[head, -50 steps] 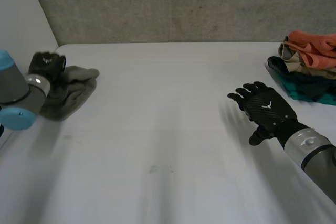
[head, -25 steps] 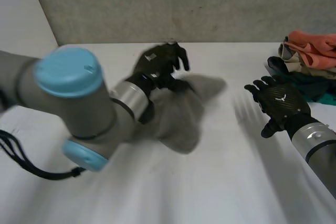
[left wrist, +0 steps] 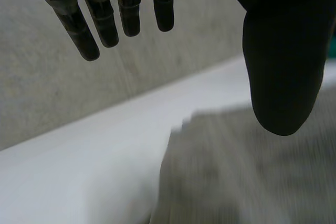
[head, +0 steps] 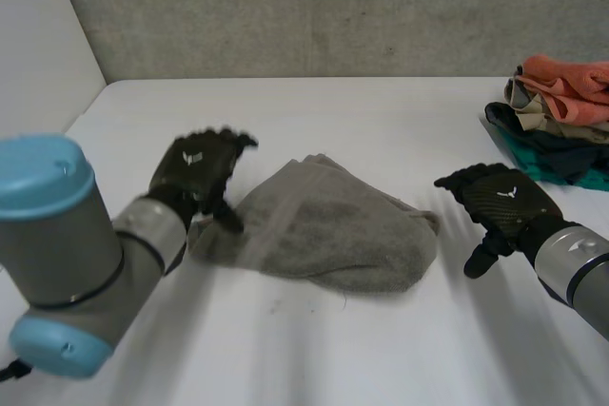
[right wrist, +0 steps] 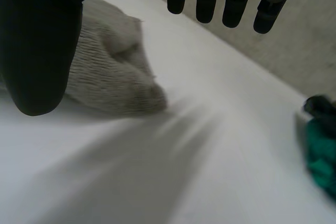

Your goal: Fold the laundry.

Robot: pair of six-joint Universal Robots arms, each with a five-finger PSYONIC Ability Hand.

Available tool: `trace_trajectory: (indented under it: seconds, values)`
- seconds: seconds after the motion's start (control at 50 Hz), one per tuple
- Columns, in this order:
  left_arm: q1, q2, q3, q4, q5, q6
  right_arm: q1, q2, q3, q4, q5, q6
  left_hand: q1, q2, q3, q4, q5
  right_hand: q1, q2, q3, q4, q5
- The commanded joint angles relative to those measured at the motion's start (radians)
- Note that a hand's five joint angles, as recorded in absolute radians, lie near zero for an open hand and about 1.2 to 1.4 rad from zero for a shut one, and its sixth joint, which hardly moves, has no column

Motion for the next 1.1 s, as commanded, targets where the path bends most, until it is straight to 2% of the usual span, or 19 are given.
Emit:
trace_trajectory:
  seconds: [0.02, 0.12, 0.18, 0.24, 0.26, 0.28, 0.3, 0.32, 0.36, 0.4, 0.48, 0.56, 0.66, 0.72, 0.8, 0.82, 0.94, 1.04, 1.1]
  values:
    - [-0.007, -0.019, -0.126, 0.035, 0.001, 0.3, 0.015, 0.033, -0.048, 0.111, -0.026, 0.081, 0.022, 0.021, 0.022, 0.031, 0.038, -0.055, -0.039, -0.038, -0.04, -0.044]
    - [-0.013, -0.106, -0.121, 0.096, 0.001, 0.339, 0.122, 0.133, -0.072, 0.006, -0.017, 0.082, 0.142, 0.141, 0.142, 0.151, 0.158, -0.055, -0.039, -0.038, -0.04, -0.044]
    - [-0.015, -0.146, -0.103, 0.127, -0.001, 0.342, 0.162, 0.165, -0.08, -0.046, -0.002, 0.082, 0.313, 0.311, 0.312, 0.321, 0.328, -0.025, -0.009, -0.008, -0.009, -0.014]
    - [-0.015, -0.169, -0.084, 0.174, -0.004, 0.343, 0.176, 0.187, -0.083, -0.075, 0.004, 0.082, 0.594, 0.593, 0.594, 0.603, 0.61, 0.198, 0.214, 0.215, 0.214, 0.209]
    - [-0.016, -0.172, -0.083, 0.184, -0.004, 0.347, 0.179, 0.197, -0.089, -0.093, 0.006, 0.082, 0.671, 0.669, 0.67, 0.679, 0.686, 0.341, 0.357, 0.358, 0.357, 0.352]
    - [-0.018, -0.173, -0.083, 0.21, -0.005, 0.353, 0.181, 0.201, -0.094, -0.101, 0.007, 0.082, 0.878, 0.876, 0.877, 0.886, 0.893, 0.427, 0.443, 0.444, 0.442, 0.438]
    - [-0.018, -0.173, -0.084, 0.222, -0.005, 0.359, 0.181, 0.202, -0.097, -0.107, 0.007, 0.082, 0.961, 0.96, 0.961, 0.97, 0.977, 0.515, 0.531, 0.532, 0.531, 0.526]
    - [-0.02, -0.173, -0.087, 0.23, -0.004, 0.365, 0.181, 0.202, -0.103, -0.116, 0.007, 0.082, 1.014, 1.013, 1.014, 1.023, 1.03, 0.76, 0.776, 0.777, 0.776, 0.771]
    - [-0.03, -0.166, -0.095, 0.247, -0.005, 0.391, 0.177, 0.202, -0.106, -0.121, 0.007, 0.082, 1.111, 1.11, 1.111, 1.119, 1.126, 0.982, 0.997, 0.999, 0.997, 0.992]
    - [-0.041, -0.158, -0.098, 0.248, -0.007, 0.411, 0.17, 0.199, -0.114, -0.129, 0.009, 0.082, 1.111, 1.11, 1.111, 1.12, 1.127, 1.166, 1.181, 1.183, 1.181, 1.177]
    - [-0.081, -0.117, -0.11, 0.241, -0.013, 0.44, 0.165, 0.158, -0.137, -0.133, 0.029, 0.07, 1.111, 1.11, 1.111, 1.12, 1.127, 1.167, 1.182, 1.184, 1.182, 1.177]
    - [-0.11, 0.026, -0.13, 0.228, -0.011, 0.428, 0.158, 0.049, -0.178, -0.124, 0.069, 0.046, 1.111, 1.11, 1.111, 1.12, 1.127, 1.167, 1.182, 1.184, 1.182, 1.177]
    - [-0.15, 0.17, -0.14, 0.219, -0.008, 0.35, 0.125, -0.029, -0.237, -0.097, 0.067, 0.013, 1.111, 1.11, 1.111, 1.12, 1.127, 1.167, 1.182, 1.184, 1.182, 1.177]
    - [-0.155, 0.182, -0.138, 0.219, -0.007, 0.304, 0.128, -0.033, -0.276, -0.057, 0.056, 0.004, 1.111, 1.11, 1.111, 1.12, 1.127, 1.167, 1.182, 1.184, 1.182, 1.177]
    - [-0.151, 0.109, -0.132, 0.199, -0.007, 0.25, 0.128, -0.011, -0.283, -0.017, 0.056, 0.006, 0.034, 0.032, 0.034, 0.042, 0.049, 1.167, 1.182, 1.184, 1.182, 1.177]
    - [-0.148, 0.071, -0.13, 0.178, -0.007, 0.241, 0.128, -0.002, -0.28, -0.011, 0.059, 0.006, -0.065, -0.066, -0.065, -0.056, -0.049, 1.167, 1.182, 1.184, 1.182, 1.177]
    - [-0.159, -0.048, -0.126, 0.093, -0.002, 0.202, 0.128, 0.044, -0.247, -0.008, 0.063, 0.001, -0.071, -0.073, -0.072, -0.063, -0.056, 1.167, 1.182, 1.184, 1.182, 1.177]
    - [-0.205, -0.094, -0.084, 0.09, -0.002, 0.085, 0.121, 0.038, -0.231, -0.006, 0.061, 0.001, -0.063, -0.064, -0.063, -0.054, -0.047, 1.167, 1.182, 1.184, 1.182, 1.177]
    - [-0.225, -0.136, -0.048, 0.09, -0.004, 0.054, 0.119, 0.026, -0.218, -0.006, 0.063, 0.001, -0.051, -0.052, -0.051, -0.042, -0.036, 1.167, 1.182, 1.184, 1.182, 1.177]
